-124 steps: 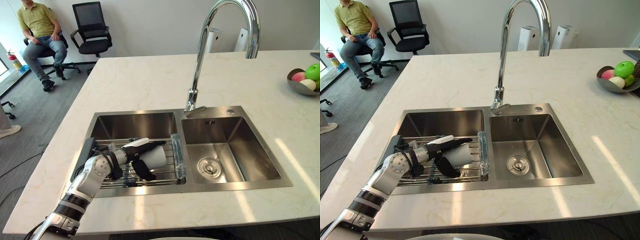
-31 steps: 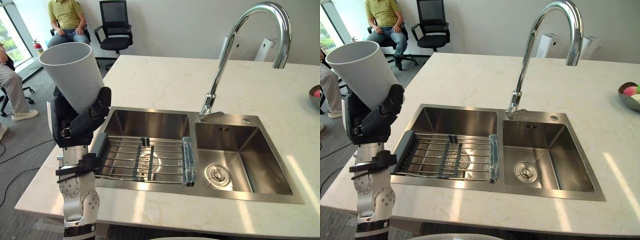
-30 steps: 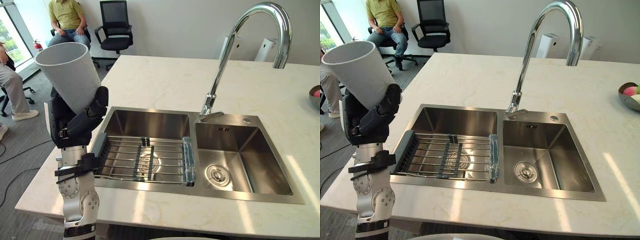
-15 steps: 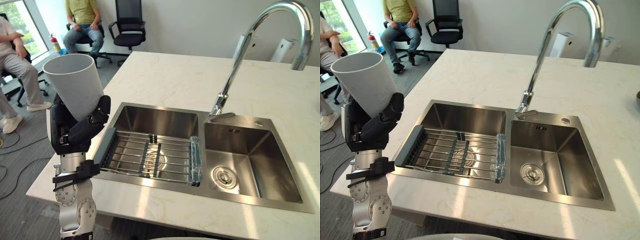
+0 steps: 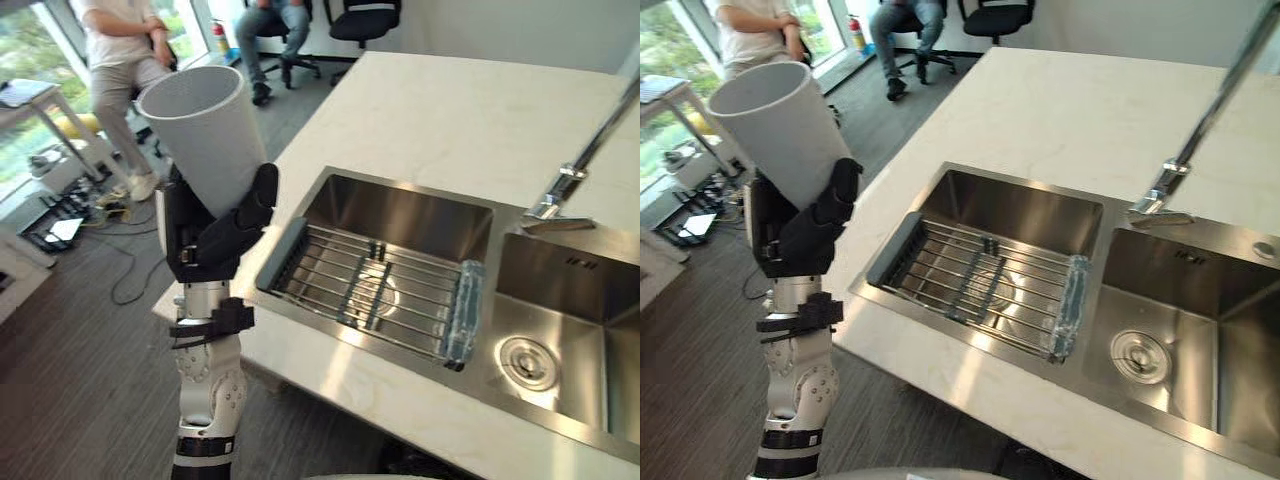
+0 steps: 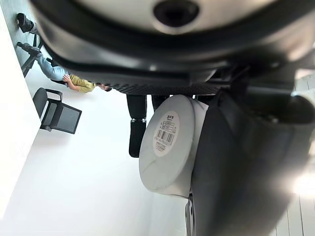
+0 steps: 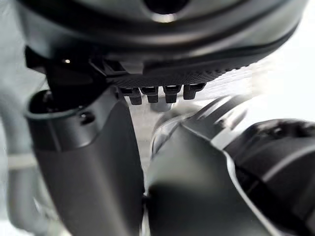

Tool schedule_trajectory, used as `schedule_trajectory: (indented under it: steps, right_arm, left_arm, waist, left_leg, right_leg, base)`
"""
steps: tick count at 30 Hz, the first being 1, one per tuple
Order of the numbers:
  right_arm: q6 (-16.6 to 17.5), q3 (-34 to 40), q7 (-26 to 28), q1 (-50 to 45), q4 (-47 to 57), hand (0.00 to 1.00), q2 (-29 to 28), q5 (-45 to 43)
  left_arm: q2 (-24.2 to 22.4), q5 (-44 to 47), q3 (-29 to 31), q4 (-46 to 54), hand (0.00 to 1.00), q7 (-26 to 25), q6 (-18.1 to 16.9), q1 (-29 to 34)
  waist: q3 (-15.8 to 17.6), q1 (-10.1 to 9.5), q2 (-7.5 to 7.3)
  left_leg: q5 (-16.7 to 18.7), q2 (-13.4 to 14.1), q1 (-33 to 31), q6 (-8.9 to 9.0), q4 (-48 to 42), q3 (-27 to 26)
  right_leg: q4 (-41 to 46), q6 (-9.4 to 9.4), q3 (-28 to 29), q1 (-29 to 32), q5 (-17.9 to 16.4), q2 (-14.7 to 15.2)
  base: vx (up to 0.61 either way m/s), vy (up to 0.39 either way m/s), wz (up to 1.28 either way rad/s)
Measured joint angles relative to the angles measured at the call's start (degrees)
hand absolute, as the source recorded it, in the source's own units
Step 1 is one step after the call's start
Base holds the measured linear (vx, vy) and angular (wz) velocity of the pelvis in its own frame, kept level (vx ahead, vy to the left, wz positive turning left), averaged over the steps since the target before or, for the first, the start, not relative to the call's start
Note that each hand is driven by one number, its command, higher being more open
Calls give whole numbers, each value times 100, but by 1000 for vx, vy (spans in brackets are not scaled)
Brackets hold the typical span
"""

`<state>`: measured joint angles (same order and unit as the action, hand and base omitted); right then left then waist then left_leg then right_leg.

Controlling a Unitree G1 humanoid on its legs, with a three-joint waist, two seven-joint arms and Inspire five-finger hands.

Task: Walk over to the sink, pick up the cup, carry it to the dishwasher, place the cup inside the dishwasher, then close the dishwasher door

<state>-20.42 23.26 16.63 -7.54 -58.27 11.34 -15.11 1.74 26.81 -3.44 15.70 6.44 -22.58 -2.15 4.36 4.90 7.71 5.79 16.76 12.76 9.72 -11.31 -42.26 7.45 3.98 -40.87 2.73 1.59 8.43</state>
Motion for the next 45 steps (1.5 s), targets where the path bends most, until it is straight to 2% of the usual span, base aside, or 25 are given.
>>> schedule_trajectory:
  steps: [1, 2, 4, 6, 7, 8, 9, 11, 12, 13, 14, 15, 17, 18, 19, 20, 21, 24, 25, 26, 32, 35, 38, 42, 45]
  right_arm:
    - [-48, 3, -28, 26, 94, 100, 71, 130]
    - [-60, 10, -30, 25, 137, 100, 122, 157]
    - [-60, 123, -20, -89, 266, 100, 136, 283]
    - [-61, 114, 44, -246, 407, 100, 119, 336]
    - [-75, 111, 89, -434, 596, 100, -41, 331]
    - [-95, 95, 94, -456, 613, 100, -119, 332]
    - [-154, 0, 87, -456, 607, 100, -186, 319]
    - [-162, -6, 22, -556, 627, 100, -156, 228]
    - [-123, 7, -66, -590, 709, 100, -142, 83]
    - [-115, -9, -95, -595, 702, 100, -144, 12]
    - [-134, -217, -119, -586, 707, 100, -189, -78]
    - [-90, -393, -93, -579, 774, 100, -289, -105]
    - [-16, -649, -88, -572, 927, 100, -352, -310]
    - [-7, -774, -72, -600, 1020, 100, -360, -391]
    - [-7, -887, -71, -635, 1077, 100, -389, -404]
    - [-2, -913, -64, -640, 1077, 100, -381, -429]
    - [2, -957, -48, -599, 1054, 100, -275, -439]
    - [-102, -1316, -55, -470, 1039, 100, -202, -270]
    - [-153, -1432, -73, -441, 1039, 100, -166, -277]
    - [-5, -1726, -315, -141, 471, 100, -158, -746]
    - [6, -1725, -312, -187, 470, 100, -164, -751]
    - [48, -1723, -283, -230, 487, 100, -206, -788]
    - [189, -1721, -282, -447, 566, 100, -258, -791]
    - [253, -1745, -258, -504, 452, 100, -252, -823]
    - [326, -1876, -206, -402, 457, 100, -213, -826]
  left_arm:
    - [-1, 0, -24, 67, 0, -12, 24, -61]
    - [1, 1, -23, 74, 0, -27, 39, -101]
    - [165, 36, 59, 24, 0, -246, 113, 131]
    - [193, 92, 200, 22, 0, -298, 118, 460]
    - [169, 350, 286, -33, 0, -295, 73, 727]
    - [169, 419, 280, -39, 0, -277, 65, 757]
    - [150, 544, 207, -61, 0, -202, 8, 809]
    - [100, 567, -131, 26, 0, -142, -90, 997]
    - [99, 563, -430, 19, 0, -140, -122, 1056]
    - [144, 556, -591, 15, 0, -135, -126, 1069]
    - [266, 472, -856, 30, 0, -124, -159, 1007]
    - [311, 327, -1014, 29, 0, -125, -173, 895]
    - [330, 246, -1198, -11, 0, -119, -173, 808]
    - [343, 243, -1301, -39, 0, -77, -172, 808]
    - [373, 238, -1351, -41, 0, -39, -172, 806]
    - [359, 224, -1390, -85, 0, 14, -184, 807]
    - [237, 0, -1548, -108, 0, 39, -136, 842]
    - [183, -134, -1654, 44, 0, 260, -172, 740]
    - [169, -137, -1623, 67, 0, 261, -173, 737]
    - [674, -95, -1092, -27, 0, 423, -153, 1009]
    - [657, -94, -1055, -28, 0, 417, -153, 1018]
    - [563, -81, -1050, -42, 0, 329, -154, 1025]
    - [418, -5, -1044, -274, 0, 142, -139, 1034]
    - [342, 212, -751, -541, 0, -128, -138, 1110]
    - [314, 412, -428, -525, 0, -375, -140, 1364]
  waist:
    - [59, -27, 71]
    - [109, -75, 95]
    - [255, -243, -139]
    - [200, -244, -237]
    - [159, -252, -319]
    - [143, -269, -403]
    - [127, -255, -562]
    - [89, -257, -564]
    - [103, -236, -531]
    - [59, -233, -473]
    - [-8, -238, -374]
    - [-27, -236, -433]
    - [-52, -219, -504]
    - [-80, -233, -577]
    - [-125, -239, -735]
    - [-110, -230, -770]
    - [-174, -266, -527]
    - [-193, -483, -496]
    - [-197, -562, -515]
    - [-375, -541, -751]
    - [-385, -519, -742]
    - [-452, -387, -760]
    - [-453, -194, -768]
    - [-444, -252, -774]
    - [-270, -270, -864]
  left_leg:
    - [-89, -93, 89, 200, 393, 170]
    - [-67, -164, 96, 233, 540, 303]
    - [14, -717, 38, -58, 775, 934]
    - [52, -881, -96, -296, 698, 1370]
    - [118, -1038, -491, -705, 571, 2255]
    - [136, -1170, -615, -835, 575, 2532]
    - [114, -1457, -805, -1005, 530, 2940]
    - [232, -1646, -947, -1142, 264, 3175]
    - [219, -1754, -843, -1268, 329, 3617]
    - [227, -1709, -802, -1278, 340, 3791]
    - [277, -1540, -736, -1241, 344, 4125]
    - [298, -1424, -641, -1218, 434, 4406]
    - [361, -1343, -453, -1144, 520, 4764]
    - [434, -1398, -343, -1003, 448, 4960]
    - [570, -1541, -287, -885, 300, 5120]
    - [679, -1575, -241, -845, 194, 5228]
    - [776, -1392, -304, -806, 27, 5254]
    - [705, -1204, -306, -750, 154, 5262]
    - [676, -1174, -294, -750, 211, 5266]
    - [1000, -1357, -864, -801, -343, 5366]
    - [993, -1329, -800, -803, -276, 5203]
    - [816, -1254, -777, -759, -40, 4973]
    - [625, -1214, -687, -626, 102, 4029]
    - [589, -1111, -635, -644, 82, 3474]
    - [593, -1052, -1360, -635, -1289, 3125]
  right_leg:
    - [266, -81, -237, 1, -48, 187]
    - [425, -136, -308, 7, -62, 309]
    - [1111, -172, 218, 38, -79, 1048]
    - [1197, -155, 934, 0, -162, 1099]
    - [1154, -198, 1838, -181, -696, 619]
    - [1025, -128, 2088, -258, -919, 450]
    - [611, -267, 2419, -532, -1399, 338]
    - [904, -215, 2787, -581, -1473, 338]
    - [1707, -95, 3120, -403, -1407, 389]
    - [1856, -201, 3390, -324, -1506, 231]
    - [1848, -313, 3899, -158, -1680, -292]
    - [1892, -312, 4290, 174, -1717, -764]
    - [1824, -414, 4682, 690, -1647, -1191]
    - [1519, -464, 4824, 884, -1385, -1233]
    - [1107, -489, 4857, 903, -664, -1069]
    - [1238, -435, 4670, 853, -466, -955]
    - [1268, -415, 4277, 699, -584, -980]
    - [1256, -261, 3829, 552, -855, -976]
    - [1250, -238, 3736, 518, -920, -993]
    - [967, -378, 3795, 645, -611, -932]
    - [873, -381, 3896, 658, -575, -952]
    - [552, -390, 3937, 637, -363, -964]
    - [66, -422, 3817, 301, -141, -877]
    - [-540, -407, 3644, -119, 26, -891]
    - [-546, -375, 3537, -145, 2, -744]
  base:
    - [-275, 413, 150]
    - [-313, 406, 153]
    - [-270, 281, 157]
    - [-173, 169, 179]
    - [-115, 98, 236]
    - [-83, 69, 307]
    - [-12, 104, 254]
    - [50, 107, 225]
    - [77, 66, 147]
    - [124, 51, 164]
    - [205, 6, 137]
    - [234, -29, 126]
    - [297, -114, 112]
    - [323, -158, 122]
    - [362, -213, 110]
    - [368, -211, 134]
    - [368, -192, 123]
    - [283, -160, 94]
    - [141, -110, 53]
    - [57, -48, 20]
    - [-3, 3, -11]
    - [13, 2, -19]
    - [2, 36, 23]
    - [-61, 24, 22]
    - [-84, -10, 34]
